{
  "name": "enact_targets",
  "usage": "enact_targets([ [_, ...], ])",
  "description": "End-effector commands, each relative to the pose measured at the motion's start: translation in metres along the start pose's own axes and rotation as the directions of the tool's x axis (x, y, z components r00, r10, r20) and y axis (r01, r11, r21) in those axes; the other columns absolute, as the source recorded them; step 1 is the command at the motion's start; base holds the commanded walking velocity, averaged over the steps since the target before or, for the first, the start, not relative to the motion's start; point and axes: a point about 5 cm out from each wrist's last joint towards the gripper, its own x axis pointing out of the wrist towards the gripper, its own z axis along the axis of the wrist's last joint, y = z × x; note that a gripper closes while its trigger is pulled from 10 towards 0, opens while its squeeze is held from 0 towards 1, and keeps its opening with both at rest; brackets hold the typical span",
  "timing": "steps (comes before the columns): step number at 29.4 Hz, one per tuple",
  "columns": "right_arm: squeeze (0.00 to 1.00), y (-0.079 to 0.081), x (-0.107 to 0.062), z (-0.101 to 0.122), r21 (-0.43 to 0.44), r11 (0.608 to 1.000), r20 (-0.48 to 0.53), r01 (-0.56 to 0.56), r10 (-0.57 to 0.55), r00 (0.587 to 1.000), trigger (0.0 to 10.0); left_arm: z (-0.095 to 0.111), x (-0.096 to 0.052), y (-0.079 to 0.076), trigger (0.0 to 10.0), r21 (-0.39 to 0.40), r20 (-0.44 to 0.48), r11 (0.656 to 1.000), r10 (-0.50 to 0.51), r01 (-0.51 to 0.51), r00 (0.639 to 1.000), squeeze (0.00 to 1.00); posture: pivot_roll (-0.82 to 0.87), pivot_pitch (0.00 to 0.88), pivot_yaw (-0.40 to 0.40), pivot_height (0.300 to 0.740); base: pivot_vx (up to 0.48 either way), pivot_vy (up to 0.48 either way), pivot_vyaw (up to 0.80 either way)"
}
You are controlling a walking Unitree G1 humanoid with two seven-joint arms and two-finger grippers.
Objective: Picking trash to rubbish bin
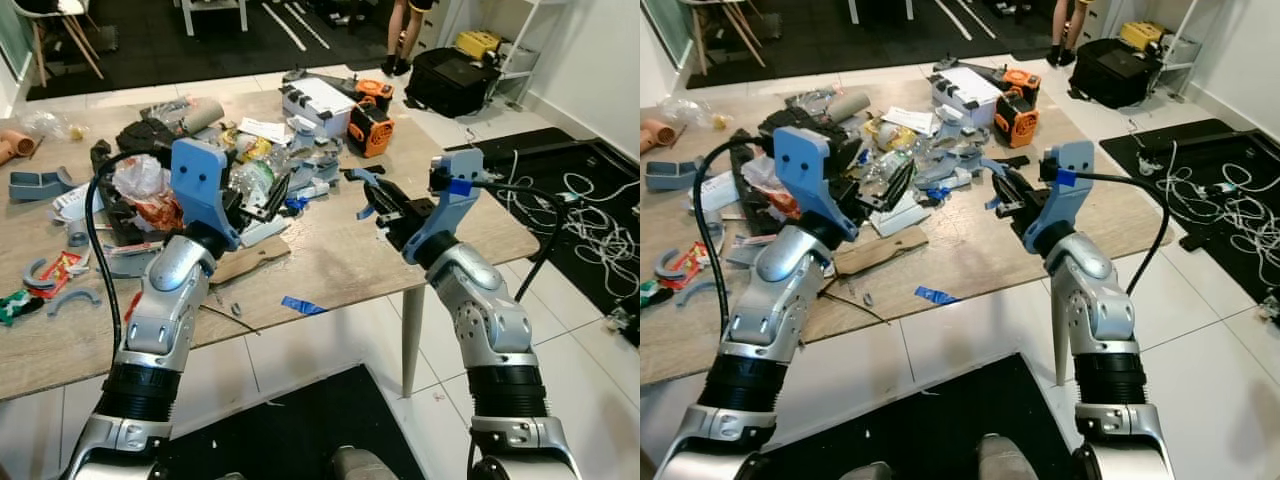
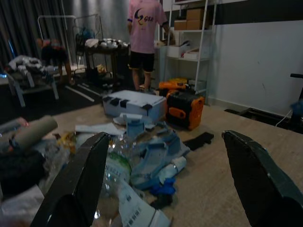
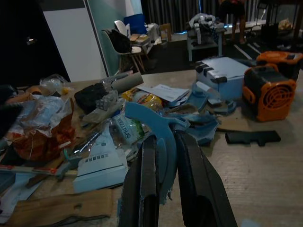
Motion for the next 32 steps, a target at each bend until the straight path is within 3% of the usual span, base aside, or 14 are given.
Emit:
enact_targets([
  [1, 0.00, -0.002, -0.003, -0.001, -0.012, 1.000, 0.008, 0.002, -0.002, 1.000, 10.0, -0.010, -0.003, -0.007, 10.0, -0.014, -0.025, 1.000, 0.003, -0.003, 1.000, 0.00, -0.12, 0.000, -0.008, 0.740, 0.000, 0.000, 0.00],
  [19, 0.00, -0.002, 0.003, -0.011, -0.056, 0.998, -0.029, -0.026, 0.024, 0.999, 10.0, -0.018, 0.004, -0.011, 10.0, -0.026, -0.044, 1.000, 0.007, -0.008, 0.999, 0.00, -0.13, 0.000, -0.007, 0.740, 0.000, 0.000, 0.00],
  [32, 0.00, -0.004, 0.006, -0.014, -0.053, 0.998, -0.040, -0.027, 0.025, 0.999, 10.0, -0.020, 0.009, -0.013, 10.0, 0.000, -0.064, 1.000, -0.030, 0.030, 0.998, 0.00, -0.12, 0.000, -0.008, 0.740, -0.256, 0.000, 0.00],
])
